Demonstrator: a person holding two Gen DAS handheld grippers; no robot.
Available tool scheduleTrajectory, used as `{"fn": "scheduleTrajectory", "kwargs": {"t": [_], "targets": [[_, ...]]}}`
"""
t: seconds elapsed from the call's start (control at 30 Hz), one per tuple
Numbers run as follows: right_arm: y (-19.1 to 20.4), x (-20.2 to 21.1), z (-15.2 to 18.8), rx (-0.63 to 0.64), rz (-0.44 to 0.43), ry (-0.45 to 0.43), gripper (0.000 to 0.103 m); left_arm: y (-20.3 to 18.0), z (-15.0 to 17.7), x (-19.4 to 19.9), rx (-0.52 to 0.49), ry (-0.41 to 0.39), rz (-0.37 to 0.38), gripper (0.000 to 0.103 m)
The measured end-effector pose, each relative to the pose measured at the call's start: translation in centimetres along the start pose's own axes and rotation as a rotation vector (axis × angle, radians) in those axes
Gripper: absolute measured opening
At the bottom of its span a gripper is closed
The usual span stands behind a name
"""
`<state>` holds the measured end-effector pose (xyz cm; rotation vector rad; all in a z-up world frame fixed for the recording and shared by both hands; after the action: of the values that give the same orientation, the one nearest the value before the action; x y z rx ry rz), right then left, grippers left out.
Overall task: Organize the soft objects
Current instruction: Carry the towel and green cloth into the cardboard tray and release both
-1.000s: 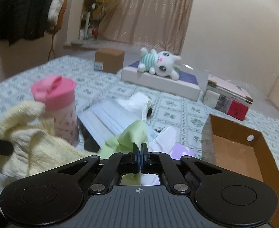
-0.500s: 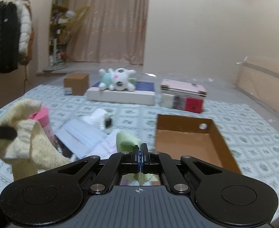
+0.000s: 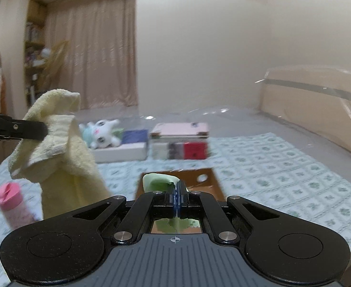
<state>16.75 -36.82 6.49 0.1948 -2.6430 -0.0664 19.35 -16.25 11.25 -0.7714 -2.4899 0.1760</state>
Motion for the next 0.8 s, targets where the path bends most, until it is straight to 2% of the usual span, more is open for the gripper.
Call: {"fn": "scheduleTrajectory", "kwargs": {"t": [0.2, 0.33, 0.43, 0.47, 0.5, 0.53, 0.6, 0.8], "targets": [[-3.5, -1.7, -0.1, -0.035, 0.043, 0.022, 0.001, -1.7, 0.3, -6.4, 0.011, 0.058, 0.068, 0.017], [-4.8, -4.1, 1.7, -0.059, 0.054, 0.08, 0.001, -1.5, 2.4, -11.3, 0.026, 0.142, 0.071, 0.018], [-5.6, -6.1, 3.3, -0.075, 0.059, 0.129, 0.001, -0.9, 4.2, -14.4, 0.016, 0.207, 0.047, 0.021], [-5.8, -6.8, 3.8, -0.08, 0.059, 0.143, 0.001, -0.6, 4.8, -15.3, 0.012, 0.23, 0.037, 0.022], [-6.1, -7.4, 4.3, -0.087, 0.057, 0.159, 0.001, -0.2, 5.3, -16.0, 0.01, 0.247, 0.022, 0.031], [-6.3, -7.8, 4.7, -0.093, 0.056, 0.171, 0.001, -0.1, 5.9, -16.5, 0.007, 0.258, 0.014, 0.045], [-6.7, -8.8, 5.4, -0.107, 0.056, 0.194, 0.001, 0.3, 6.5, -17.0, 0.002, 0.255, 0.002, 0.055], [-7.4, -11.3, 6.7, -0.132, 0.037, 0.234, 0.001, 2.1, 7.0, -15.7, -0.002, 0.236, -0.068, 0.055]]}}
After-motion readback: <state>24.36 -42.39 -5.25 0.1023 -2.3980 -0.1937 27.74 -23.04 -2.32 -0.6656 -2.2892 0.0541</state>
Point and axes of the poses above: each gripper's, at about its wrist camera, not at the fingertips, and x roughly against the way its jaws point, y to its left, z to its underside, the point moved 5 cm from there along -x, roughly the way its jaws point, and after that the axes turned 7 degrees about y, right-handed, at the moved point
